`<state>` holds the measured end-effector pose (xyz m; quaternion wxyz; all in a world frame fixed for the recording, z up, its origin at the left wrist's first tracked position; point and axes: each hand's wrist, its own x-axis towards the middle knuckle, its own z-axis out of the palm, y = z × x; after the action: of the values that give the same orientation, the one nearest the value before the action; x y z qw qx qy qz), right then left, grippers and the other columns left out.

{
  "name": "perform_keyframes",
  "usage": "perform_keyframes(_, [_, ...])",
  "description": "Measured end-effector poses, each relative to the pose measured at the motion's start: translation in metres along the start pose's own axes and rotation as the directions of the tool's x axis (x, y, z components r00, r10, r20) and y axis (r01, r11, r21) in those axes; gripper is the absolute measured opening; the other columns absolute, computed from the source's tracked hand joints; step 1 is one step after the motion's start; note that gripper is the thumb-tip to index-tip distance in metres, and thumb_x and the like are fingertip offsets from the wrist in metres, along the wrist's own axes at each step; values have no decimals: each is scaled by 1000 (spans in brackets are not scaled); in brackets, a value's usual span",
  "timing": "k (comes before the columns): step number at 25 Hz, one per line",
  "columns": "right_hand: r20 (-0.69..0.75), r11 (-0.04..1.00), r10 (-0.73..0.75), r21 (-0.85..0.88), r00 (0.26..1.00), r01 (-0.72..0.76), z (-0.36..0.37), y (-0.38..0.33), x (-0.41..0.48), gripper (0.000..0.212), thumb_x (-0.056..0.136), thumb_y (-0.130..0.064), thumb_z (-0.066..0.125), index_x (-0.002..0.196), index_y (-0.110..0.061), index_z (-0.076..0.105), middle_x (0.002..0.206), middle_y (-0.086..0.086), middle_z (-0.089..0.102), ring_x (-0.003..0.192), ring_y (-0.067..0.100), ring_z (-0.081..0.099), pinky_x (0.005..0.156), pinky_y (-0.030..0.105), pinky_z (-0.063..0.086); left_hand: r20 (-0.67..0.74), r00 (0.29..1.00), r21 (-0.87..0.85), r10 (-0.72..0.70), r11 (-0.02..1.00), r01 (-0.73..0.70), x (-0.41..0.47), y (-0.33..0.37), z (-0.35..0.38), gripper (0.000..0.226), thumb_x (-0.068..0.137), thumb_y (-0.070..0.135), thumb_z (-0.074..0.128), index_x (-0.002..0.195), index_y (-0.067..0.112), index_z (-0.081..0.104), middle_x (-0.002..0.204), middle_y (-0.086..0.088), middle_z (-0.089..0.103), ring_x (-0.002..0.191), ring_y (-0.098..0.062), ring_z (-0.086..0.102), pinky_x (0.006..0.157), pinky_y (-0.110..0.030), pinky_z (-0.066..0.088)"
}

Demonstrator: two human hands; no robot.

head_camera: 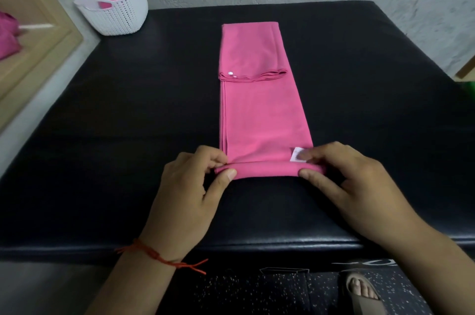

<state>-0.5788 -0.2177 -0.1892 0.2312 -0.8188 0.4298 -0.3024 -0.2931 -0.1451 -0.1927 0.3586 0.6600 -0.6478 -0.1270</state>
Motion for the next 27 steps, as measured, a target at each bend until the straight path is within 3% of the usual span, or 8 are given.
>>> perform_keyframes(2, [11,987,85,138,996,-86,-4,-4,1,14,93,-41,74,102,-34,67,96,-10,71,87,15,68,75,30,52,16,1000,-61,10,998,-9,-2,0,0,12,97,43,64,101,33,57,89,18,63,90,-10,63,85,-43,52])
perform_keyframes(5, [-81,996,49,81,996,-42,1,-5,0,15,92,-39,77,89,-28,67,89,-7,65,80,20,63,71,31,49,-13,1000,28,25,999,-24,-2,1,1,9,95,39,66,93,33,60,84,16,59,85,-9,58,82,-44,51])
perform_keyframes(7, [-138,998,35,53,990,-28,4,-5,1,13,90,-35,80,87,-27,71,94,-8,61,84,20,63,74,27,48,-59,998,70,28,997,-24,0,3,2,5,94,32,70,97,32,65,93,18,56,92,-10,54,83,-42,50])
perform_keyframes(12, [-126,998,-59,-6,990,59,4,-4,-2,6,92,-27,79,97,-25,77,99,-13,64,91,19,65,78,36,53,-30,975,116,221,970,-216,-4,6,7,32,93,1,68,104,29,81,102,14,60,101,-15,54,86,-41,50])
perform_keyframes(16, [-66,994,-104,-53,992,100,0,4,-4,17,91,-32,80,106,-26,79,106,-14,65,98,19,65,85,36,52,27,972,110,234,966,-236,-7,5,2,23,87,26,75,109,31,77,108,16,56,108,-14,52,94,-42,48])
perform_keyframes(20, [-14,995,-79,-69,997,78,-2,8,-5,34,83,-36,85,115,-30,78,114,-16,58,103,19,62,90,31,50,63,983,122,174,976,-181,-6,3,3,34,82,38,80,116,37,75,110,16,53,110,-13,49,98,-44,48])
perform_keyframes(27, [-5,993,-64,-104,998,63,1,5,-1,28,94,-43,74,119,-31,74,112,-20,62,103,14,63,90,37,53,39,997,107,66,992,-70,-3,1,4,30,96,58,63,121,41,67,109,27,57,107,-2,54,96,-34,48])
